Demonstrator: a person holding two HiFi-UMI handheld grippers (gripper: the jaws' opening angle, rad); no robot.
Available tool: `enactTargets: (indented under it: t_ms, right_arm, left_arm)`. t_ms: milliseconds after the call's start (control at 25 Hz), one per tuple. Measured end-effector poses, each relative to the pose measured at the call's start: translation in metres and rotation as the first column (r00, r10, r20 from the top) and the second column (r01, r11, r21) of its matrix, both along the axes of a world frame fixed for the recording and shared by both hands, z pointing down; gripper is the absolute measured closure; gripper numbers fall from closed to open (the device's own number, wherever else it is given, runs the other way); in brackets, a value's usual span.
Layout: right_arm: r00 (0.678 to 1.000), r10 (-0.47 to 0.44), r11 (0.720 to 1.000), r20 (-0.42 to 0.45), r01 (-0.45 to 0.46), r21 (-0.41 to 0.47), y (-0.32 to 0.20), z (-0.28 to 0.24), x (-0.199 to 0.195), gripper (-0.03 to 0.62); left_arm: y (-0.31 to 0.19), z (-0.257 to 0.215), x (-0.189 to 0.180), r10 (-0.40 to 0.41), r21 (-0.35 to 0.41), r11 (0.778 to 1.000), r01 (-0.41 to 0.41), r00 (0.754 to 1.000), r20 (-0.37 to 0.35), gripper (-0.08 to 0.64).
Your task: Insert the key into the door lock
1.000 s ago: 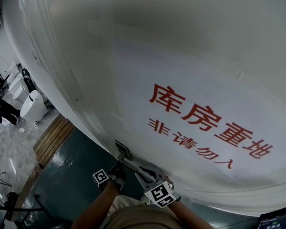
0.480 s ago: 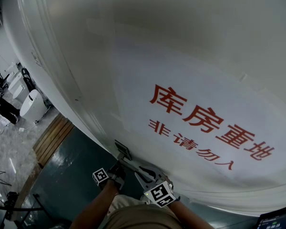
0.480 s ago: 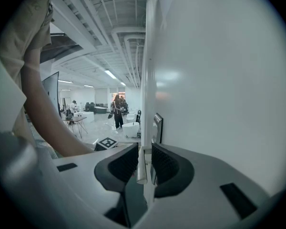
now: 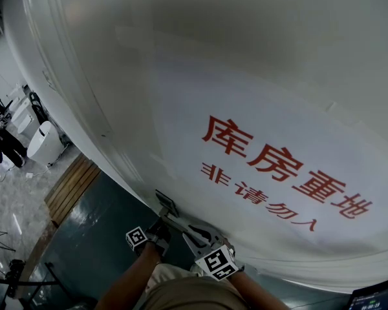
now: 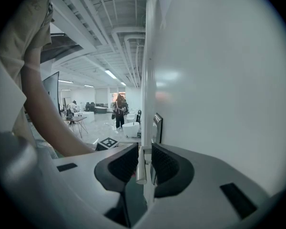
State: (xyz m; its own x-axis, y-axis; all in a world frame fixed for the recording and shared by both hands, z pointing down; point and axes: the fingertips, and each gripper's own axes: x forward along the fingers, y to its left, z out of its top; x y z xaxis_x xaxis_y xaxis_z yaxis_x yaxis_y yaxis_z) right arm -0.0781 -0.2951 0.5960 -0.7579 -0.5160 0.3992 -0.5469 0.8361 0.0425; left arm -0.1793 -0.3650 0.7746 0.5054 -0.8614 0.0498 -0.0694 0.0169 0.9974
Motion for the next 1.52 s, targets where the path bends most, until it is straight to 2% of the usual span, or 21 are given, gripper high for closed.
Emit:
enactTargets:
  t_ms: [80, 120, 320, 400, 640, 760, 960, 1080, 1240, 1400, 1520]
  right_arm:
    - [1.0, 0.0, 1.0, -0.001, 0.0, -0.004, 0.001, 0.0, 0.0, 0.5]
    - [1.0, 0.0, 1.0, -0.001, 0.0, -0.005, 0.001, 0.0, -0.001, 0.5]
    - [1.0, -0.01, 1.0, -0.008, 0.01, 0.0, 0.002, 0.0, -0.002, 0.5]
    - [1.0, -0.008, 1.0, -0.009, 0.008, -0.008, 0.004, 0.001, -0.003, 0.5]
    - [1.0, -0.012, 1.0, -0.013, 0.012, -0.001, 0.006, 0.0, -0.005, 0.5]
    - [1.0, -0.008, 1.0, -0.011, 0.008, 0.003, 0.008, 0.0, -0.005, 0.5]
    - [1.0, 0.007, 1.0, 0.005, -0.007, -0.016, 0.012, 0.0, -0.004, 0.5]
    - [1.0, 0.01, 1.0, -0.001, -0.01, -0.012, 0.012, 0.0, -0.003, 0.5]
    - [1.0, 0.03, 0.999, 0.004, -0.03, -0.011, 0.012, -0.004, 0.0, 0.5]
    - [0.999, 0.044, 0.999, 0.012, -0.044, -0.01, 0.008, -0.008, 0.003, 0.5]
    - [0.999, 0.045, 0.999, 0.015, -0.045, -0.012, 0.01, -0.008, 0.002, 0.5]
  left_arm:
    - [0.0, 0.0, 0.0, -0.036, -0.012, 0.999, 0.036, 0.997, -0.062, 0.528]
    - [0.0, 0.001, -0.001, -0.049, -0.014, 0.999, 0.048, 0.996, -0.07, 0.528]
    - [-0.002, 0.004, -0.001, 0.004, 0.02, 1.0, -0.006, 0.997, 0.078, 0.526]
    - [-0.003, 0.004, 0.0, 0.021, 0.03, 0.999, -0.025, 0.994, 0.111, 0.526]
    - [-0.005, 0.004, -0.001, 0.015, 0.024, 1.0, -0.018, 0.993, 0.117, 0.526]
    - [-0.005, 0.003, 0.0, 0.025, 0.015, 0.999, -0.028, 0.989, 0.147, 0.525]
    - [-0.009, 0.002, -0.003, 0.036, 0.033, 0.999, -0.041, 0.989, 0.146, 0.525]
    - [-0.016, -0.004, -0.008, 0.035, 0.038, 0.998, -0.043, 0.981, 0.192, 0.523]
    - [-0.01, -0.005, -0.014, 0.066, 0.039, 0.996, -0.08, 0.962, 0.265, 0.479]
    - [0.002, -0.007, -0.028, 0.027, 0.04, 0.998, -0.042, 0.951, 0.309, 0.431]
    - [0.014, -0.01, -0.037, 0.005, 0.047, 0.999, -0.023, 0.935, 0.355, 0.428]
